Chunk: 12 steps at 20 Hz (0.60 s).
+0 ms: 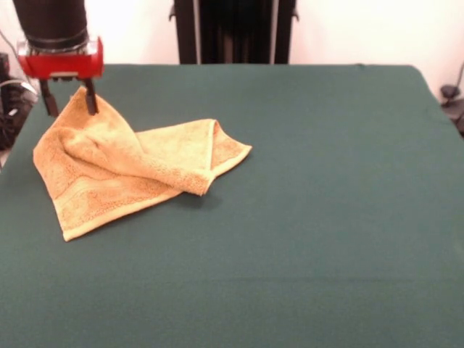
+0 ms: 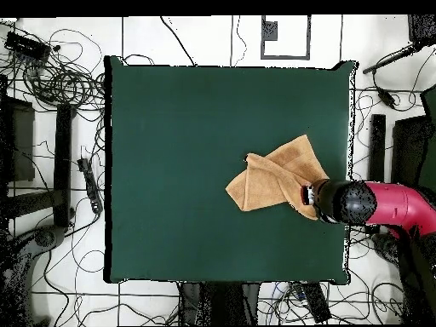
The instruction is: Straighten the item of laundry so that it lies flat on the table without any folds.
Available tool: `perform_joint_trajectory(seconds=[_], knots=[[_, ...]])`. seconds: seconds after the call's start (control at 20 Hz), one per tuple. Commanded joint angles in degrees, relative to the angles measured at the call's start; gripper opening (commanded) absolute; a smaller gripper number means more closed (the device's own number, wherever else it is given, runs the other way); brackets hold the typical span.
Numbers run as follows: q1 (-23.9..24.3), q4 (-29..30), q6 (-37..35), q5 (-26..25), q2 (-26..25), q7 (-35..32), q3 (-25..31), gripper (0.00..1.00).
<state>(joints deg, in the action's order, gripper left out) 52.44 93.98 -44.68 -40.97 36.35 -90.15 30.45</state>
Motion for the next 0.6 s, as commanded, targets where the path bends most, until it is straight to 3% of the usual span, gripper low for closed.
perform_joint_trajectory(seconds=[0.05,0.25,0.6], knots=[[-3.5,15.0,3.6,7.2,8.1,-2.2,6.1,1.00],[-5.6,16.8,2.4,8.8,11.4,-3.1,4.4,1.00],[-7.2,16.0,3.6,9.5,10.4,-3.4,2.4,1.00]])
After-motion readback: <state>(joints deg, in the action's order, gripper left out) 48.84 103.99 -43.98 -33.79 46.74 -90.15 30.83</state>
